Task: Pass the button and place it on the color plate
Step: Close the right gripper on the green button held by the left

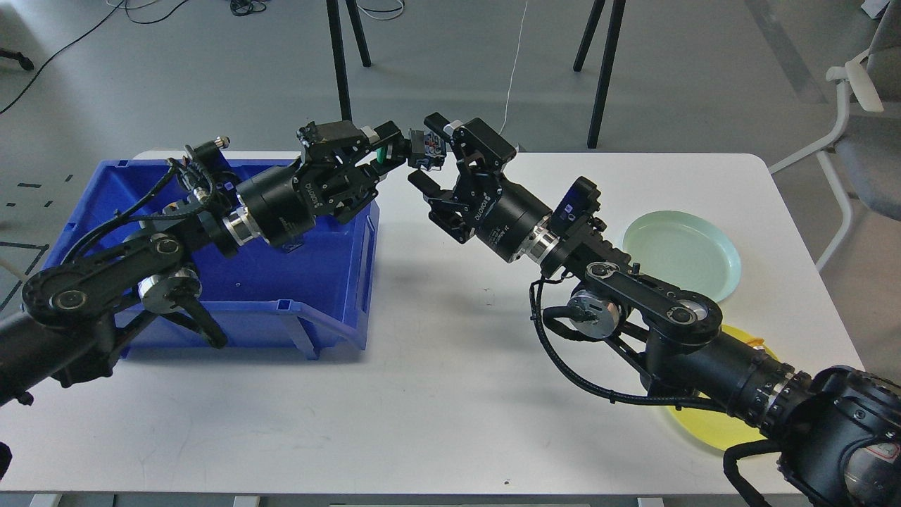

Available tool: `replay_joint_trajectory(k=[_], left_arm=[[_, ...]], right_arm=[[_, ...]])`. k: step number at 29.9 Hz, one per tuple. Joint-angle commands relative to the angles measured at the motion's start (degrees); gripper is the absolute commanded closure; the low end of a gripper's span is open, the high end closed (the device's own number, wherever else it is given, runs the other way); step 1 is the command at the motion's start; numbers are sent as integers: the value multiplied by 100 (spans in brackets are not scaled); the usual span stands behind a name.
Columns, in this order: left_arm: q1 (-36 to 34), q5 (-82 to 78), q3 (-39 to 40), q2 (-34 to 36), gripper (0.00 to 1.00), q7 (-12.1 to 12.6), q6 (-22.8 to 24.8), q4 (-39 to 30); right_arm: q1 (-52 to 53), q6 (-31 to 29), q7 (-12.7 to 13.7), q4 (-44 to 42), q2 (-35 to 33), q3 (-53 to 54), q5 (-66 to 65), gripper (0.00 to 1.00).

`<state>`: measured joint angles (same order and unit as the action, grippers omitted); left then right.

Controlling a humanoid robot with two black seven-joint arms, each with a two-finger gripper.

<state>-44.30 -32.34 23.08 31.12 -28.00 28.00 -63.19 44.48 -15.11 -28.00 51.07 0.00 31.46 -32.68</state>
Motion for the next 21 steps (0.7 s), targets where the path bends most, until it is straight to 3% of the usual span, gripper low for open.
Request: replay_joint_trajectory(k=[1, 3, 4, 15, 17, 18, 20, 21], left_arm=[[0, 0, 3, 0, 87, 0, 0, 0], [0, 9, 3, 0, 86, 0, 0, 0], [0, 9, 3, 0, 86, 0, 0, 0], [0, 0, 3, -9, 79, 0, 0, 0], [0, 8, 3, -18, 74, 0, 0, 0], [0, 9, 3, -18, 69, 0, 0, 0], [0, 9, 3, -35, 46, 0, 0, 0], [0, 17, 3, -44, 23, 0, 0, 0]], right_arm=[[-9, 113, 0, -9, 0, 10, -81, 75], [-9, 394, 0, 8, 0, -25, -90, 95], [-9, 491, 0, 8, 0, -17, -98, 100], [-18, 562, 0, 35, 0, 1, -72, 100], [-18, 571, 0, 35, 0, 1, -72, 100], [-18, 580, 0, 35, 0, 1, -63, 100], [-18, 580, 0, 35, 0, 1, -63, 100], [-18, 580, 0, 35, 0, 1, -63, 100]])
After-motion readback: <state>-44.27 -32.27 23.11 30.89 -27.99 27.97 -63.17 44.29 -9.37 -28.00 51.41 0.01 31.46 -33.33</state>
